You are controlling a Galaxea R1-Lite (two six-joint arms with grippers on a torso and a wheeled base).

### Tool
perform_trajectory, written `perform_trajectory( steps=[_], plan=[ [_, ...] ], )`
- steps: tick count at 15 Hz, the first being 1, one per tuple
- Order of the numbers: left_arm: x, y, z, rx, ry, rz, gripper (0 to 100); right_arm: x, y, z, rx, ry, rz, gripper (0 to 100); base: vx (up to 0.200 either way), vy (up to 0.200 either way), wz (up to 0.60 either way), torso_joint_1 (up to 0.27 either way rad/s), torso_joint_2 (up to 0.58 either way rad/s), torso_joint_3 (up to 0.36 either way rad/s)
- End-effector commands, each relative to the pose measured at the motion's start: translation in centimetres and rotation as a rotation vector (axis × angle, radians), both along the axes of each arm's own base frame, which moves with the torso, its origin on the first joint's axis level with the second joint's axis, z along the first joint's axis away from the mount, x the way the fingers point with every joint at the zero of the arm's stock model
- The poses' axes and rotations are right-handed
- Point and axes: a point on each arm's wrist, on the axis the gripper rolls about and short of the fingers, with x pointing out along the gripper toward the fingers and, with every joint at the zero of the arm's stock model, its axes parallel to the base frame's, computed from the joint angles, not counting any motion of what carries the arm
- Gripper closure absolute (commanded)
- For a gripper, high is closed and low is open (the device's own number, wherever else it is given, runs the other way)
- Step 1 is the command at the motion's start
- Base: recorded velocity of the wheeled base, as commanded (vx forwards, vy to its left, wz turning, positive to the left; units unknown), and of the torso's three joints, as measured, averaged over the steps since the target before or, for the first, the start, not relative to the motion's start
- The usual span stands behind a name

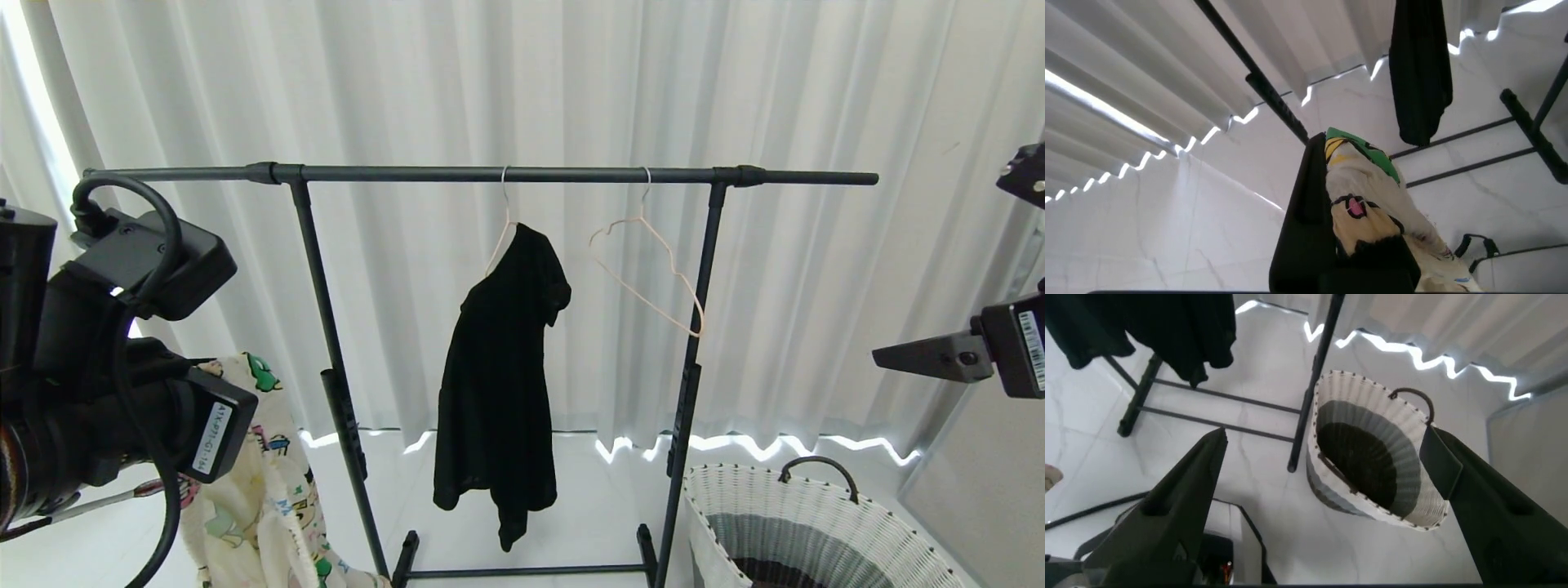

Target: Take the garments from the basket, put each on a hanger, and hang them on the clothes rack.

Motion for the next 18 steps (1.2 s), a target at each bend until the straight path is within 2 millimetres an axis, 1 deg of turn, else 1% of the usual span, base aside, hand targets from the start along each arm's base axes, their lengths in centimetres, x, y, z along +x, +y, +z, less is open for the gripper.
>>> perform_trajectory(
  steps=[1,10,13,16,18],
  plan=[
    [0.0,0.0,0.0,0.0,0.0,0.001,100,0.1,0.1,-0.1,-0.002,0.003,0.0,0,0.0,0.0,0.0,0.222,-0.5,-0.281],
    [0.0,0.0,0.0,-0.001,0.0,0.001,100,0.1,0.1,0.0,0.006,-0.011,-0.002,0,0.0,0.0,0.0,0.242,-0.52,-0.283],
    [0.0,-0.1,-0.2,0.001,0.004,0.004,100,0.4,0.3,-1.5,-0.004,0.007,0.0,0,0.0,0.0,0.0,0.089,-0.17,-0.097],
    [-0.2,0.1,-0.2,-0.002,0.0,0.007,100,1.7,1.1,-3.2,0.067,-0.067,0.029,0,0.0,0.0,0.0,0.0,0.0,0.0],
    [-0.2,0.1,-0.1,-0.005,-0.001,0.005,100,2.2,1.1,-4.0,0.084,-0.094,0.068,0,0.0,0.0,0.0,0.0,0.0,0.0]
  ],
)
